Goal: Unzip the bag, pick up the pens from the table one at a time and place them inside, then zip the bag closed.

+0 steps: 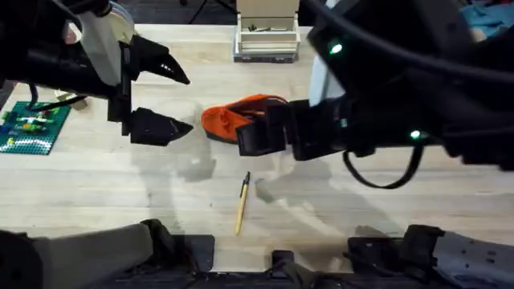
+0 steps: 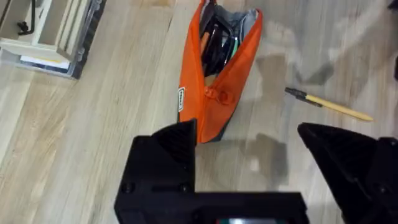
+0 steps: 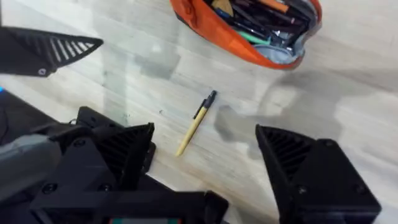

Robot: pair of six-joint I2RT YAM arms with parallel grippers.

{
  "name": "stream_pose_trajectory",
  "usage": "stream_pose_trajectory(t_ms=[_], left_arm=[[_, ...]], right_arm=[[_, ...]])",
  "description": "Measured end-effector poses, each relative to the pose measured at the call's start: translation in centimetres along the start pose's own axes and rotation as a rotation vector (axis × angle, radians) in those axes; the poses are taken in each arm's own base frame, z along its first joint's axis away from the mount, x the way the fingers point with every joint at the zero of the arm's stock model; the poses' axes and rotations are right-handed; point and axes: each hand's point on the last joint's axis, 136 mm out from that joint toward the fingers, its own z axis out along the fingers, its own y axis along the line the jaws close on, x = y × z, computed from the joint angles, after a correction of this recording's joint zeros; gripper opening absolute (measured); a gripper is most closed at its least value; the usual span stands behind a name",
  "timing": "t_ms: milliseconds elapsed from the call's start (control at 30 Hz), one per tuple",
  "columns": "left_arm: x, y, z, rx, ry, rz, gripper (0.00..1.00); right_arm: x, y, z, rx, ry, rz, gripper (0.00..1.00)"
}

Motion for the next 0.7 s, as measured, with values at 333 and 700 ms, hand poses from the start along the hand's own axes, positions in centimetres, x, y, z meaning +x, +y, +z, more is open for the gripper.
stream_pose_trajectory(t_ms=[333, 700], left_arm=[[0.0, 0.0, 0.0, 0.000, 0.000, 0.000, 0.994], [0.0, 0.0, 0.0, 0.000, 0.000, 0.000, 0.994]], right_arm=[[2.5, 2.8, 3.9, -0.008, 0.039, 0.044, 0.998], [5.8, 2.2, 7.5, 0.017, 0.062, 0.064, 0.998]])
